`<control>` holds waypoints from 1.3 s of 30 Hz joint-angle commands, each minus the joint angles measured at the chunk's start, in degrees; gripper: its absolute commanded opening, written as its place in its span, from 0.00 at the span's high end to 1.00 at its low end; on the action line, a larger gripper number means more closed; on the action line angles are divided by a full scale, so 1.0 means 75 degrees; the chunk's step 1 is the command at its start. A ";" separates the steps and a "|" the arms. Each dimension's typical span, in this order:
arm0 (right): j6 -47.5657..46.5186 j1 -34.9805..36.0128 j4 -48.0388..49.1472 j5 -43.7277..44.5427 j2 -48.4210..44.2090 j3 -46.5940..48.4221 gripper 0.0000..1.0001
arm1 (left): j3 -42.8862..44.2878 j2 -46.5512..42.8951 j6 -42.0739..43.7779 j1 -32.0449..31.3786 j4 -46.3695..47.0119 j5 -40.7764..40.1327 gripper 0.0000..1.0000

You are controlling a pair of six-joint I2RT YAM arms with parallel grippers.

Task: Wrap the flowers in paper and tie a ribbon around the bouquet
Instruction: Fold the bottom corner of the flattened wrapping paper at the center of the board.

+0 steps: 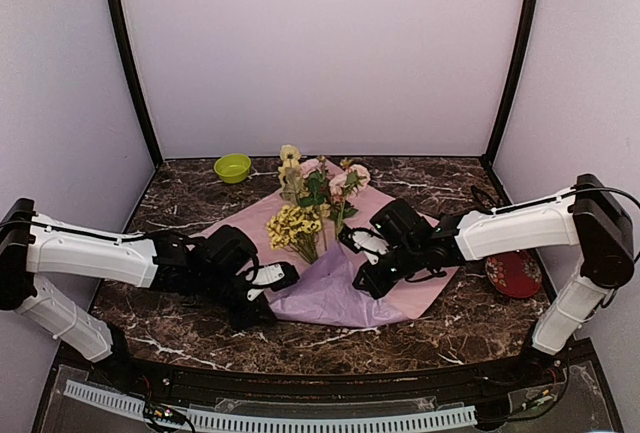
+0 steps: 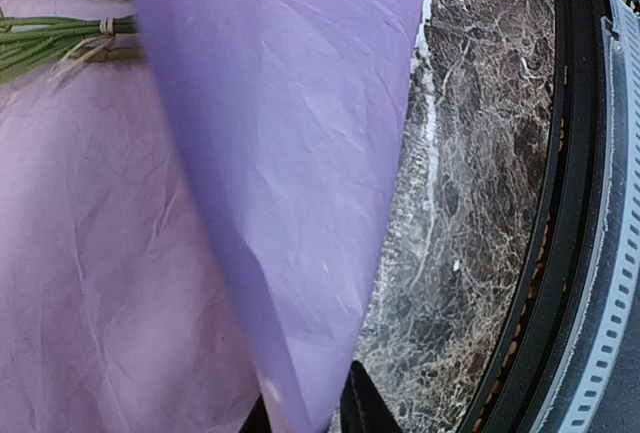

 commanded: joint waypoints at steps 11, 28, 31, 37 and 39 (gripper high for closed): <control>0.0047 -0.0125 0.0006 -0.0321 0.0220 0.0310 1.00 | 0.0227 -0.0546 -0.0099 0.0480 -0.0521 0.1207 0.48; 0.0137 -0.0128 0.0008 -0.0102 0.0149 0.0294 1.00 | 0.0847 0.0900 -0.0207 0.0728 -0.0195 -0.0368 1.00; 0.0186 -0.0135 0.0040 -0.0037 0.0180 0.0319 1.00 | 0.0912 0.1149 -0.0290 0.0781 -0.0389 -0.0503 1.00; 0.0237 -0.0131 -0.0090 0.0169 0.0362 0.0440 1.00 | 0.1185 0.1845 -0.0517 0.0941 -0.0981 -0.1117 1.00; 0.0237 -0.0137 -0.0111 0.0105 0.0468 0.0463 1.00 | 0.1256 0.1924 -0.0507 0.0943 -0.0972 -0.0920 1.00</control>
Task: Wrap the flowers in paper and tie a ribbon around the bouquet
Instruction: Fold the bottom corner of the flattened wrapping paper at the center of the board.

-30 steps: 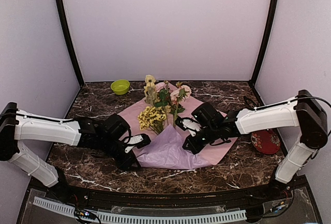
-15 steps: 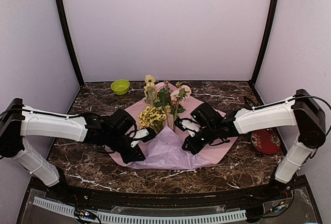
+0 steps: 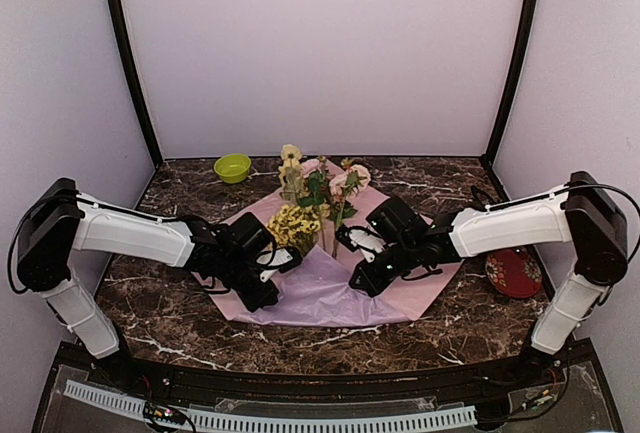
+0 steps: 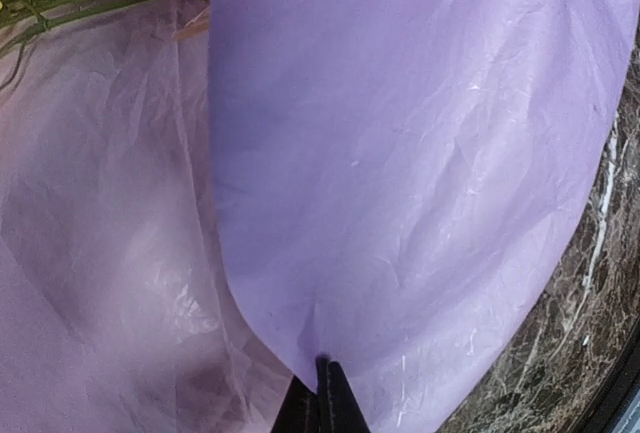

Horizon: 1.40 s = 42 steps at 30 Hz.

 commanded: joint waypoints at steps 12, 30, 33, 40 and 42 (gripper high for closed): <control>0.0208 -0.0070 -0.0110 0.0393 0.0621 0.0552 1.00 | 0.0404 -0.0907 0.0122 -0.0028 -0.1029 -0.0943 0.66; 0.0371 -0.0070 -0.0403 0.0843 0.0771 0.0825 1.00 | 0.0375 0.0548 0.0654 -0.1308 -0.0370 -0.1438 0.71; 0.0372 -0.0070 -0.0449 0.0913 0.0735 0.0836 1.00 | 0.0107 0.0528 0.0471 -0.1245 -0.0289 -0.1136 0.72; 0.0375 -0.0015 -0.0832 0.1652 -0.0282 0.0951 0.63 | 0.0002 0.0586 0.0096 -0.1238 -0.0280 -0.0573 0.73; 0.0144 0.0253 -0.0859 0.2026 -0.0788 0.0924 0.58 | 0.0066 0.0627 -0.0041 -0.1222 -0.0399 -0.0607 0.73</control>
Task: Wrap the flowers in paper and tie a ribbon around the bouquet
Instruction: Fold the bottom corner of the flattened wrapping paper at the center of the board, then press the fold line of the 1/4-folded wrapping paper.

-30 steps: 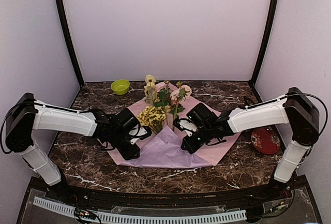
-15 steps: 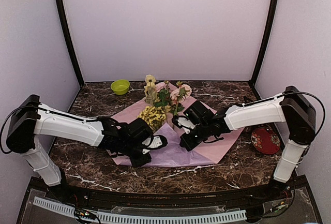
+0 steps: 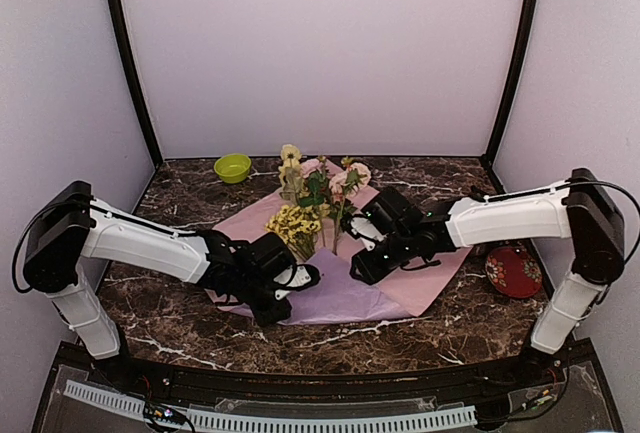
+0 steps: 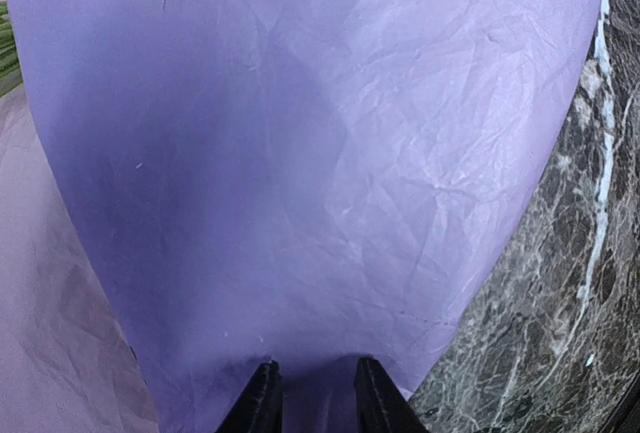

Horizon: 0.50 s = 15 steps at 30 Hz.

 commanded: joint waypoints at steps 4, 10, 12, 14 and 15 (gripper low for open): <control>-0.0584 0.0777 0.1358 -0.0931 -0.1721 -0.0713 0.57 | -0.0216 0.0069 -0.0610 0.0071 -0.0516 0.0554 0.74; -0.0306 0.0796 0.2252 -0.2967 -0.0691 -0.1039 0.94 | -0.0333 -0.0066 -0.0999 0.0439 -0.0434 0.0998 0.74; -0.0234 0.0733 0.2376 -0.2915 -0.0433 -0.1230 0.99 | -0.0387 -0.0091 -0.1059 0.0490 -0.0388 0.1178 0.74; -0.0002 0.0609 0.2567 -0.2833 -0.0382 -0.1566 1.00 | -0.0445 -0.0106 -0.1130 0.0536 -0.0368 0.1290 0.74; 0.0105 0.0511 0.2664 -0.2808 -0.0375 -0.1759 1.00 | -0.0469 -0.0110 -0.1175 0.0563 -0.0368 0.1332 0.74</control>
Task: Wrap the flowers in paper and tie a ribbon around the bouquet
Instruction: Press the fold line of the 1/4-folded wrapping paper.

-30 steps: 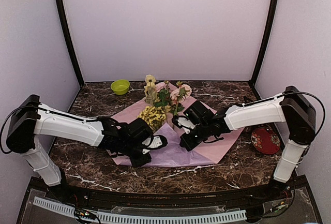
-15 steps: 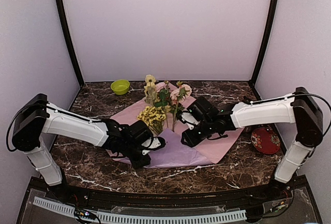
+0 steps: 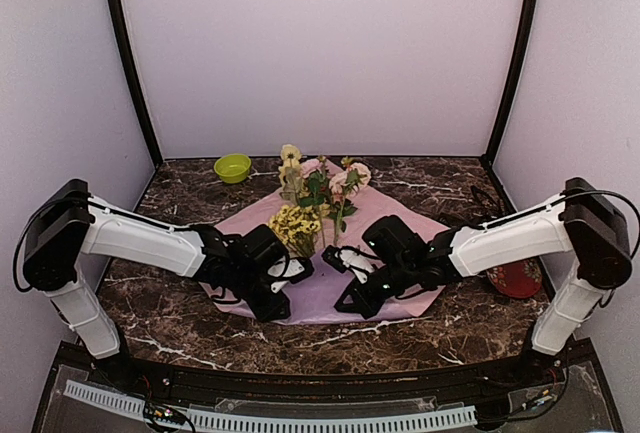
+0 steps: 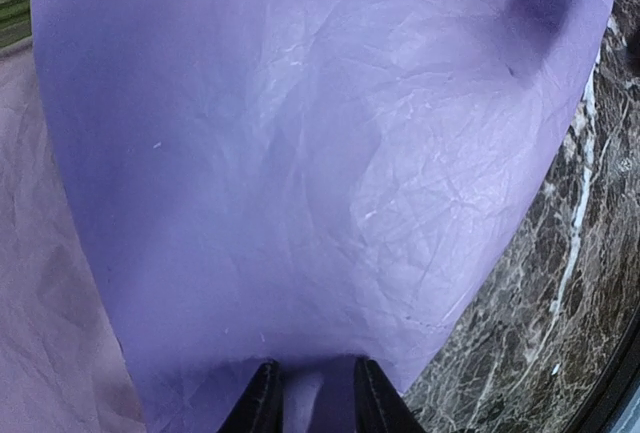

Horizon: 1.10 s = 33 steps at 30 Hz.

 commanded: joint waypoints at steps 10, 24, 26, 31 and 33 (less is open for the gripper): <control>0.1173 -0.0617 -0.1505 0.1538 -0.0353 -0.1430 1.00 | -0.0423 -0.0123 -0.0460 0.0319 -0.1045 0.0599 0.75; 0.2385 -0.0673 -0.2475 0.1752 -0.1154 -0.2265 1.00 | -0.1244 -0.0994 -0.1915 0.0869 -0.1842 0.0826 0.86; 0.2380 -0.0673 -0.2497 0.1745 -0.1148 -0.2221 1.00 | -0.1282 -0.1035 -0.2157 0.0916 -0.2013 0.0806 0.87; 0.2294 -0.0667 -0.2541 0.1765 -0.1034 -0.2121 1.00 | -0.1462 -0.1512 -0.2549 0.0943 -0.2276 0.0559 0.87; 0.2284 -0.0661 -0.2539 0.1736 -0.1003 -0.2124 1.00 | -0.1468 -0.1777 -0.2689 0.0960 -0.2398 0.0332 0.85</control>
